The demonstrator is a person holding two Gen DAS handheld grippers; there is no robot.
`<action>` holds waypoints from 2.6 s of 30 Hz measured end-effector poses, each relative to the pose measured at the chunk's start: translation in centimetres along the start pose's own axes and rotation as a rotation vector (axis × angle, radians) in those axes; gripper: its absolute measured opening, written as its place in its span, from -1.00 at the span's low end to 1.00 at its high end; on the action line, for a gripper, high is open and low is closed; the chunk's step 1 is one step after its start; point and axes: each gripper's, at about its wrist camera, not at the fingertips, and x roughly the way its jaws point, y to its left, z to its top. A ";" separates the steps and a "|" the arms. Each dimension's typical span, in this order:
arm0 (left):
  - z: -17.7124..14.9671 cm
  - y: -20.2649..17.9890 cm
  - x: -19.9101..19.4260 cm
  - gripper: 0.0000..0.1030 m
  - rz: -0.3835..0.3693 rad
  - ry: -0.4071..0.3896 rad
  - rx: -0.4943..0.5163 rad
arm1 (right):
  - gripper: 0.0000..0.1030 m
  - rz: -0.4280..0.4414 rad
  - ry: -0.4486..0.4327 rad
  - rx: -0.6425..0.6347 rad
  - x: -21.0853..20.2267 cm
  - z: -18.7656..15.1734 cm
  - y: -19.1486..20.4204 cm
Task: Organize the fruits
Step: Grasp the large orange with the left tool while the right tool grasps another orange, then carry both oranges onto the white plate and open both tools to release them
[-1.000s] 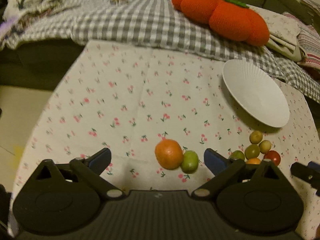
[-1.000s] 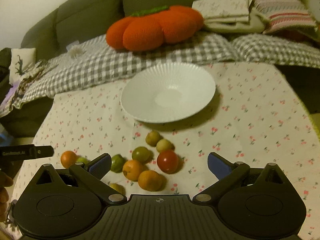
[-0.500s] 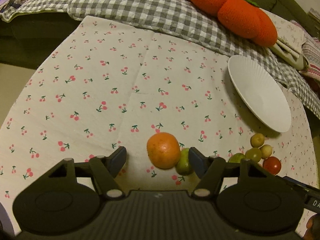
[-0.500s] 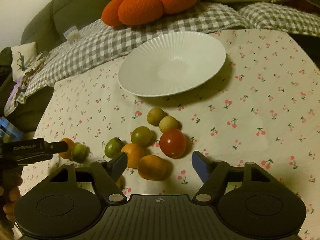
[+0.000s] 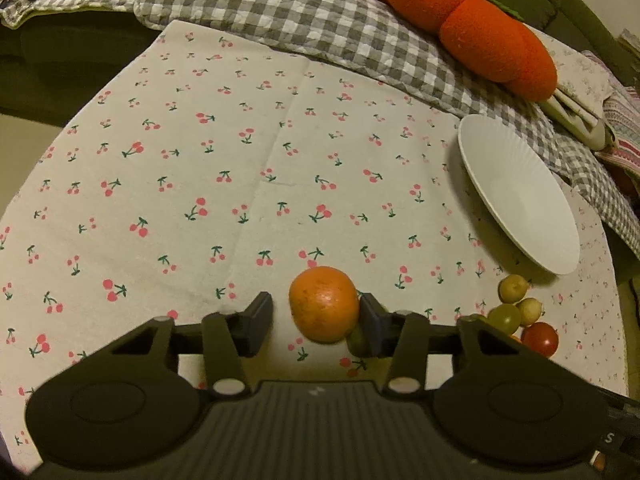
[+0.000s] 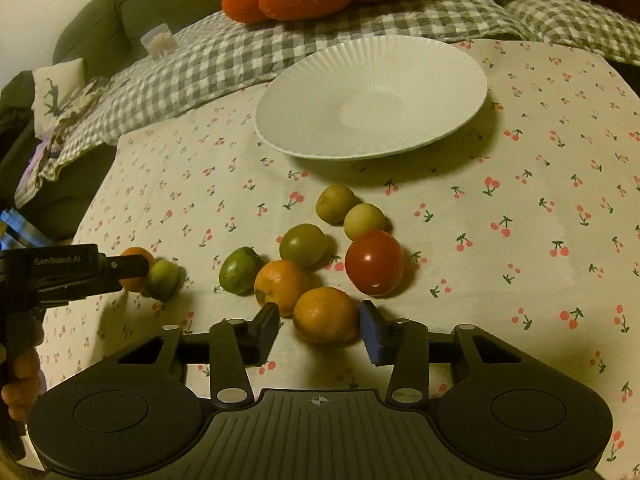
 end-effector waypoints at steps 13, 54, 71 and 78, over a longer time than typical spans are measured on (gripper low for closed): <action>0.7 -0.6 -1.3 -0.32 -0.009 -0.053 -0.002 | -0.35 0.009 -0.024 -0.036 -1.3 0.2 0.1; 5.6 -16.4 6.2 -0.31 -0.185 -0.104 0.211 | -0.35 -0.076 -0.158 -0.109 2.3 10.2 -4.0; 6.3 -14.1 1.7 0.34 -0.207 -0.144 0.158 | 0.11 -0.057 -0.239 -0.110 -0.7 10.6 -4.0; 4.7 -12.0 -1.5 0.39 -0.125 -0.143 0.196 | 0.42 -0.103 -0.285 -0.147 -3.3 9.1 -4.3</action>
